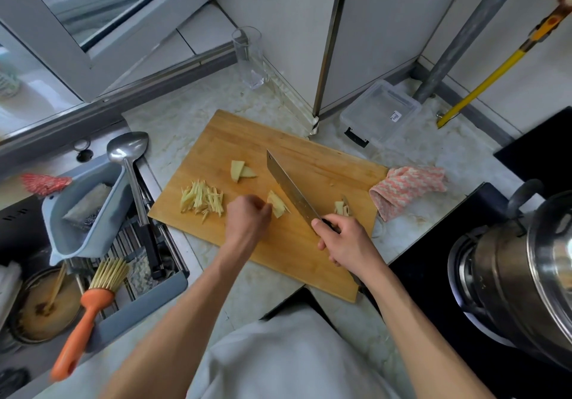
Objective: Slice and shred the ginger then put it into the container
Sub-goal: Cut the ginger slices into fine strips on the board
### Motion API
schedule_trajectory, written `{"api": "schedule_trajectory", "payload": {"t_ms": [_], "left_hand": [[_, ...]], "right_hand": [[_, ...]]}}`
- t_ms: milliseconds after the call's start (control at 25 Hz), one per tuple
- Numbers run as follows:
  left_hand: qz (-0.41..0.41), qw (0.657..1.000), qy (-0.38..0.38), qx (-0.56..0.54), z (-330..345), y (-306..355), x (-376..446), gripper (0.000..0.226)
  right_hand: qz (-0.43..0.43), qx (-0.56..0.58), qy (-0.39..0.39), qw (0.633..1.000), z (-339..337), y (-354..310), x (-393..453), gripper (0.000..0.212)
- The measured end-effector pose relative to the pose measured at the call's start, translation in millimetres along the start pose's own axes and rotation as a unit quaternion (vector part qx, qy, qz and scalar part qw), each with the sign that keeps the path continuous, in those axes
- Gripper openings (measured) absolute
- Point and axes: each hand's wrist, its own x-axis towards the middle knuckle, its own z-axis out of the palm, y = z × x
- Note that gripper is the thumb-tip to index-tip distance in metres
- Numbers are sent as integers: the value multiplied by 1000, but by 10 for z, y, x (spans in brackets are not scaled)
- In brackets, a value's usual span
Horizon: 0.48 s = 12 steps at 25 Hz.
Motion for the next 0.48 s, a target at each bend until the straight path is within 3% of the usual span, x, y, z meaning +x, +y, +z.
{"api": "schedule_trajectory", "payload": {"t_ms": [320, 480], "left_hand": [[-82, 993, 6, -88, 264, 58, -166, 15], [-41, 996, 11, -78, 290, 5, -279, 20]], "right_hand": [[-10, -24, -26, 999, -14, -11, -99, 25], [-10, -24, -31, 999, -77, 27, -127, 23]]}}
